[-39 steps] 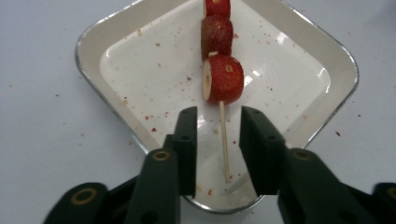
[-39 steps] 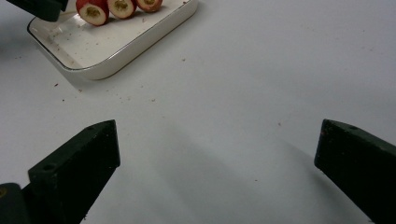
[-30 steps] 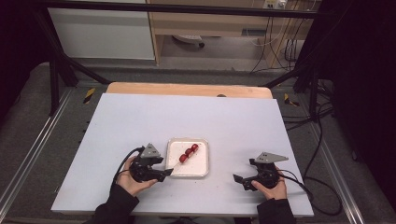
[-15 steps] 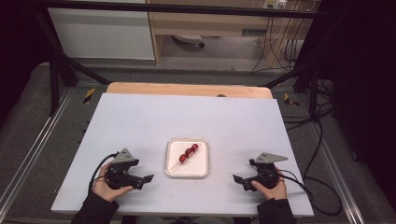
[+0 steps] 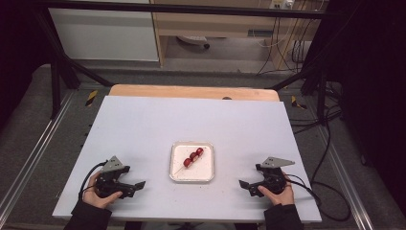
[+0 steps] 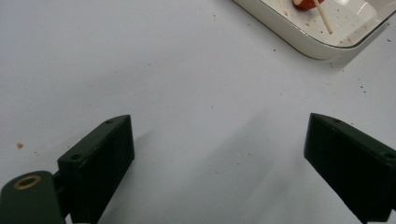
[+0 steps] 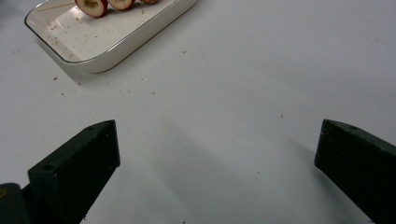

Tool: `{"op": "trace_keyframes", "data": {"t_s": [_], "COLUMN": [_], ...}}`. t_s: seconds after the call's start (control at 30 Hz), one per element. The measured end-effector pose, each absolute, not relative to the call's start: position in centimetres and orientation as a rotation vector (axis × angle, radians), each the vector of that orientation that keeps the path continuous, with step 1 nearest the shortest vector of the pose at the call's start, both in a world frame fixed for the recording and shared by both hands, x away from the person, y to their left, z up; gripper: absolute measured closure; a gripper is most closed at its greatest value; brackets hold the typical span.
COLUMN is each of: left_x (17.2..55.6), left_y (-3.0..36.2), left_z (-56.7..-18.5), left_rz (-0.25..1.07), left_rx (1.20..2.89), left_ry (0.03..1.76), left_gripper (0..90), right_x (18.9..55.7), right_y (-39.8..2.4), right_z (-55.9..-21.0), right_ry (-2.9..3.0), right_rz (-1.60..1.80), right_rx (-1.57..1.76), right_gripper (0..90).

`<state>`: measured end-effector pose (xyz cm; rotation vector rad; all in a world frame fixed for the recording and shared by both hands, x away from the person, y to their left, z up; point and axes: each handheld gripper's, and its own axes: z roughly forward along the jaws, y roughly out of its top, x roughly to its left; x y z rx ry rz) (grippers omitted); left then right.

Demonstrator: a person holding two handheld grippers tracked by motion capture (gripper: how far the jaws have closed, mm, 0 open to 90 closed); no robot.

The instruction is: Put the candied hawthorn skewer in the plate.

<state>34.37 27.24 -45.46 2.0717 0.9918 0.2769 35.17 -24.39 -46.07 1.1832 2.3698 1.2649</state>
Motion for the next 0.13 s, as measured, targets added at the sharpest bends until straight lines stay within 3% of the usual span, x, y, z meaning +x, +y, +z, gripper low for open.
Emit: {"op": "trace_keyframes", "data": {"t_s": [0.13], "left_x": [34.34], "left_y": [27.03], "left_z": [-45.51], "left_rz": [0.275], "left_rx": [2.082], "left_ry": [0.974], "left_gripper": [8.7], "right_x": [35.20], "right_y": [-24.35], "right_z": [-46.11], "right_ry": [2.375], "right_rz": [1.261], "right_rx": [1.185], "right_gripper": [0.6]}}
